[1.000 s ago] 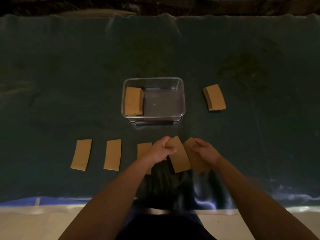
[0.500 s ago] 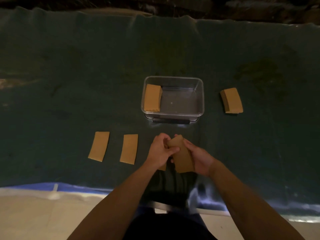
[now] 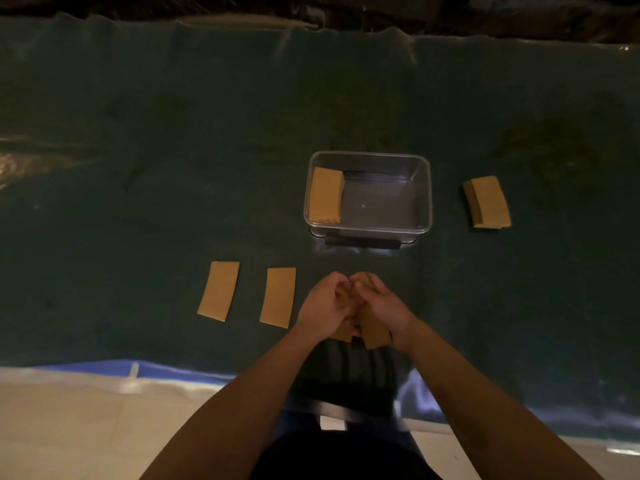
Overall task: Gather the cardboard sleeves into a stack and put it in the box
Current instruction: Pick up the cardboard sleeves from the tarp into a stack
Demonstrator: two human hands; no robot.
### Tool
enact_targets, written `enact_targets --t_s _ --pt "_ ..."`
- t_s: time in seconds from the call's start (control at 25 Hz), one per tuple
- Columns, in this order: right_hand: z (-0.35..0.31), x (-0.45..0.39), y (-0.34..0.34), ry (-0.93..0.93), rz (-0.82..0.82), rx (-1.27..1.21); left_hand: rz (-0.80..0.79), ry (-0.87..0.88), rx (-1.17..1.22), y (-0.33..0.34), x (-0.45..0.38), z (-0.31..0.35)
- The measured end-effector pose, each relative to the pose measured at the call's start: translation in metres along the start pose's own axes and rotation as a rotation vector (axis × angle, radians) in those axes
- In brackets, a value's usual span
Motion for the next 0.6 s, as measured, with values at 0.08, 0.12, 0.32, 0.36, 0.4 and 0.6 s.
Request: enact_targets --t_s 0.08,0.12,0.32,0.36,0.4,0.6 --pt "-0.003 -0.003 0.003 -0.078 0.159 0.223 0.095 0.022 -0.127 -0.023 -0.003 -0.012" --pt "-0.004 -0.003 0.003 -0.110 0.232 0.367 0.155 -0.005 -0.238 -0.040 -0.005 -0.022" --pt "0.008 -0.005 0.015 -0.042 0.500 0.661 0.238 -0.409 -0.440 -0.092 -0.002 -0.075" --pt "0.012 -0.005 0.022 -0.025 0.531 0.671 0.239 -0.456 -0.420 -0.089 0.000 -0.077" --pt "0.016 -0.006 0.029 -0.011 0.560 0.688 0.241 -0.477 -0.439 -0.083 0.002 -0.076" --pt "0.022 -0.012 0.049 -0.004 0.680 0.793 0.273 -0.503 -0.467 -0.069 0.001 -0.073"
Point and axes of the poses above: each hand's wrist, its own x-axis away from the middle knuckle, its own y-axis out of the palm, z = x × y, the point moved 4 cm from there along -x, towards the middle knuckle
